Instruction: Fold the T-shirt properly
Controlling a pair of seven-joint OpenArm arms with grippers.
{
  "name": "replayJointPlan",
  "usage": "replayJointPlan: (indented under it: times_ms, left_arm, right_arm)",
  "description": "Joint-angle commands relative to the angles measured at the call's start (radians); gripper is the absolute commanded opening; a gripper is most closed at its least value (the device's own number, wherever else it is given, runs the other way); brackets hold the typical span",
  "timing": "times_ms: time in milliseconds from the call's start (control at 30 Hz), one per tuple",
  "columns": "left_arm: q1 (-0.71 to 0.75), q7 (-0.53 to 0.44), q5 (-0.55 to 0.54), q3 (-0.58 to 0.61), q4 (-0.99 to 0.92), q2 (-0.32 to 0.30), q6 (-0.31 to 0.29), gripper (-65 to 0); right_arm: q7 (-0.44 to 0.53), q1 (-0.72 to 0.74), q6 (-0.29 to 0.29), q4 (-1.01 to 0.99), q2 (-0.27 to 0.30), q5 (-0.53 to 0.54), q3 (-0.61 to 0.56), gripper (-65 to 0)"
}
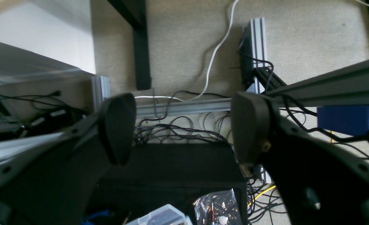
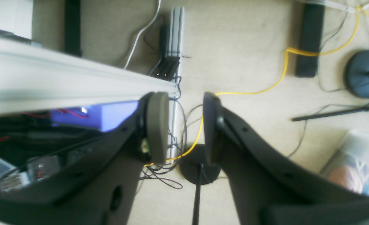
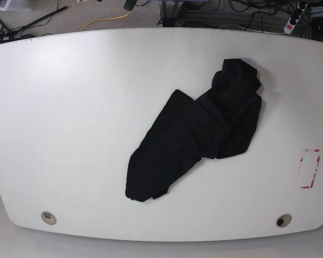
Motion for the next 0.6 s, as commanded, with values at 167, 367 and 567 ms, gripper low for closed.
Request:
replayJointPlan:
  times_ms: [167, 367, 567]
  left_arm:
    - [0.042, -0.019, 0.001, -0.002, 0.156, 0.005, -0.002, -20.4]
    - [0.042, -0.019, 0.001, -0.012, 0.220, 0.063, -0.002, -12.6]
    - [0.013, -0.019, 0.001, -0.014, 0.225, 0.120, -0.002, -6.0]
  right_arm:
    - [-0.031, 0.005, 0.011, 0.141, 0.002, 0.001, 0.001, -47.7]
    - [-0.029, 0.094, 0.011, 0.151, 0.002, 0.001, 0.001, -47.7]
    - [-0.031, 0.203, 0.011, 0.150, 0.002, 0.001, 0.001, -47.7]
